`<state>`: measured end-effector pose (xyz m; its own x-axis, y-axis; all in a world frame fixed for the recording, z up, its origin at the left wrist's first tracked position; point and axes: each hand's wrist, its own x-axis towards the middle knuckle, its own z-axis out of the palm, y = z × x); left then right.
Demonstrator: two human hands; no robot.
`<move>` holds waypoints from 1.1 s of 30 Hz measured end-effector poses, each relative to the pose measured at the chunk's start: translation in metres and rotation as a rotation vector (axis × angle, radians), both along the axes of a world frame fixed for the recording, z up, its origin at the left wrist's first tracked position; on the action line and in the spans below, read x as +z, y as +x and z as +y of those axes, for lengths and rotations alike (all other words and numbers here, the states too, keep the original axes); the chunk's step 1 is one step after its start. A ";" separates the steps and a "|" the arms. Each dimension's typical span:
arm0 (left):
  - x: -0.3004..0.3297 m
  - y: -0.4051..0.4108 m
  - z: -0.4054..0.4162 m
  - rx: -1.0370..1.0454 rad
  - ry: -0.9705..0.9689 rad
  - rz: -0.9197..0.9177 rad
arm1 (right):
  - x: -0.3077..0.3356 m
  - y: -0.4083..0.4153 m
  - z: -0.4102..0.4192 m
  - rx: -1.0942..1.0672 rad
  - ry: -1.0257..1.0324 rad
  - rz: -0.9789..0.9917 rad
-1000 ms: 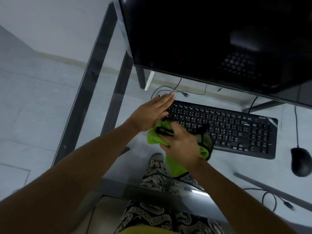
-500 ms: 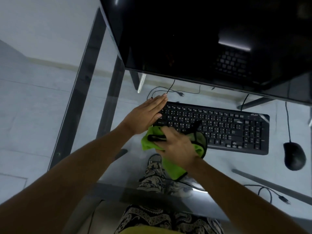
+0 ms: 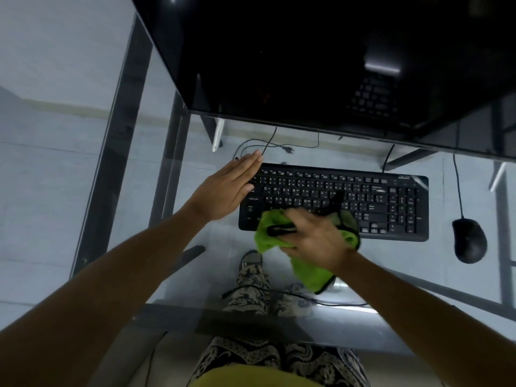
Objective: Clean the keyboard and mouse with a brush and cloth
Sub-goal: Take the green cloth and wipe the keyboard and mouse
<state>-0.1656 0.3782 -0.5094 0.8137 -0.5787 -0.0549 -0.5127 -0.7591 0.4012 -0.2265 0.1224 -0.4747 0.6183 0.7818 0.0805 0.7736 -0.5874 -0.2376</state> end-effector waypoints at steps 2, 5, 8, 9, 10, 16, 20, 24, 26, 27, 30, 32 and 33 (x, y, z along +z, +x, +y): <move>-0.001 -0.001 0.000 0.010 0.014 0.016 | 0.003 0.001 -0.046 -0.003 -0.027 -0.031; -0.002 0.000 0.000 0.017 0.007 0.023 | 0.008 0.003 -0.054 -0.092 -0.022 -0.055; -0.001 0.000 0.000 0.015 -0.013 0.023 | 0.003 0.006 0.007 -0.169 0.037 -0.055; -0.001 0.000 0.001 0.014 -0.011 0.013 | 0.001 0.007 0.024 -0.174 0.056 -0.041; -0.002 0.000 0.001 0.010 -0.007 -0.002 | 0.002 0.008 0.028 -0.185 0.053 -0.015; -0.001 -0.001 -0.002 0.037 0.009 0.009 | 0.017 0.026 -0.062 -0.783 0.049 0.001; 0.000 0.000 -0.002 0.038 0.022 0.009 | 0.019 0.034 -0.009 -1.158 0.130 0.139; 0.001 0.001 -0.003 0.039 0.021 -0.006 | 0.020 0.036 0.048 -0.929 0.144 0.178; 0.000 0.000 -0.003 0.049 0.024 -0.010 | 0.023 0.046 0.026 -0.872 0.073 0.170; 0.000 0.000 -0.003 0.057 0.027 -0.006 | 0.023 0.052 0.004 -0.933 0.025 0.195; -0.001 0.000 -0.003 0.055 0.032 -0.004 | 0.023 0.057 -0.058 -1.240 0.004 0.163; 0.002 -0.001 -0.005 0.081 0.051 -0.044 | 0.019 0.058 -0.056 -1.351 -0.066 0.076; 0.004 -0.006 -0.010 0.140 0.075 -0.076 | 0.017 0.057 -0.044 -1.373 -0.129 0.057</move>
